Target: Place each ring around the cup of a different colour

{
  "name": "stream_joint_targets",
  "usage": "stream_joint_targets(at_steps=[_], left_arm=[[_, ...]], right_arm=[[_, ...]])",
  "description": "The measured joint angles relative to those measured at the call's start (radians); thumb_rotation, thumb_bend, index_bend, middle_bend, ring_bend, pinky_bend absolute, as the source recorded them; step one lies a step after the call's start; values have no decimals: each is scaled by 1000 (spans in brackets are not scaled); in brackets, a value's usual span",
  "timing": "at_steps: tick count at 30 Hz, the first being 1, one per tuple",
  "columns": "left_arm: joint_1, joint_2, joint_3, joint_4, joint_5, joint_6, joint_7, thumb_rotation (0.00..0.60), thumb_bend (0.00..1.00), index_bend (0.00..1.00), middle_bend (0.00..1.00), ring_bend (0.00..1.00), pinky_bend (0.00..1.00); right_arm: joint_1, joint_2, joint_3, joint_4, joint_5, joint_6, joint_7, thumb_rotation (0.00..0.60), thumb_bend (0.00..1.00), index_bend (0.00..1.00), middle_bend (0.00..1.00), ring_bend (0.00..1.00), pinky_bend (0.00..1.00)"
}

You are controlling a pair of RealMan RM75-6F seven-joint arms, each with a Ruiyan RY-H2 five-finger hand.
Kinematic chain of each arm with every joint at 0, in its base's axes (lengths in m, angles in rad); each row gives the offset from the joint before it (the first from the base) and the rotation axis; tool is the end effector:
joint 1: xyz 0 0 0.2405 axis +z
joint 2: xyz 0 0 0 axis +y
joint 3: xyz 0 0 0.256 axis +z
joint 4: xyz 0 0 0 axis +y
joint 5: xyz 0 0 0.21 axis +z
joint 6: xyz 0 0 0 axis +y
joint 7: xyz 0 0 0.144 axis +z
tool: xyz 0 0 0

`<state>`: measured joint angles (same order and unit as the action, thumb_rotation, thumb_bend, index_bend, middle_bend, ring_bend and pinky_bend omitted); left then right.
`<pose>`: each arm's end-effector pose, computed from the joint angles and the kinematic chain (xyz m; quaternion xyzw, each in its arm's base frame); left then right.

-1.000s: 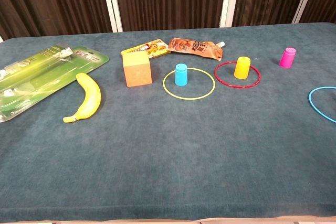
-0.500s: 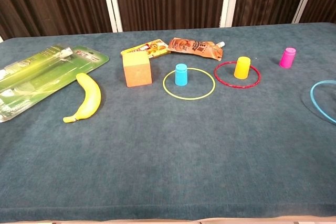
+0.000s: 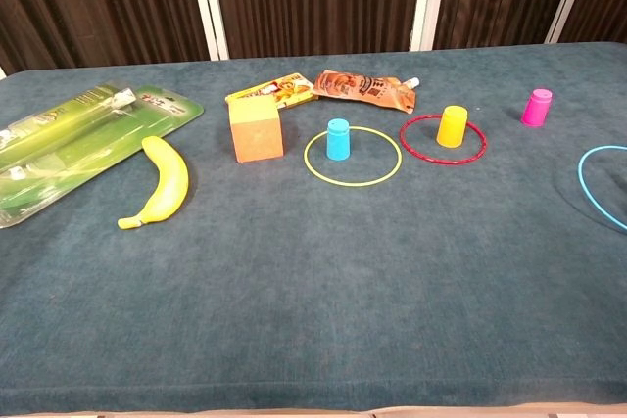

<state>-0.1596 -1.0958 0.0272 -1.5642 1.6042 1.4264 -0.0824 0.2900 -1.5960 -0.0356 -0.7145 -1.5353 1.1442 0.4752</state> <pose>-0.3062 0.1871 0.1475 -0.6597 -0.3848 -0.3841 0.5188 -0.4033 -0.2505 0.0512 0.6569 -0.4605 0.3138 0.5079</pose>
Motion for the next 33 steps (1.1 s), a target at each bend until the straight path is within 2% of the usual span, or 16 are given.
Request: stream_joint_targets(at_steps=[8,17,26,33], left_arm=[[2,-1,2,3,3,2,0,600,479,0,0,0,49],[1,0,3,-6,3,0,11,600,479,0,0,0,50],[-4,-9,-1,0,-12,-16,23,600,479,0,0,0,49],[-10,-12,-9,1,-30,-31,30,600,479,0,0,0,50]], right_arm=[[8,1,14,-2,-1,18,1,600,500,786,107,0,0],[72,27,71,-38,9,26,-9,600,499,786,107,0,0],[191,50,154,-52,60,-82,-13,600,499,785,112,0,0],[339,4,214,55,123,-269,-37,600,499,760,120,0,0]])
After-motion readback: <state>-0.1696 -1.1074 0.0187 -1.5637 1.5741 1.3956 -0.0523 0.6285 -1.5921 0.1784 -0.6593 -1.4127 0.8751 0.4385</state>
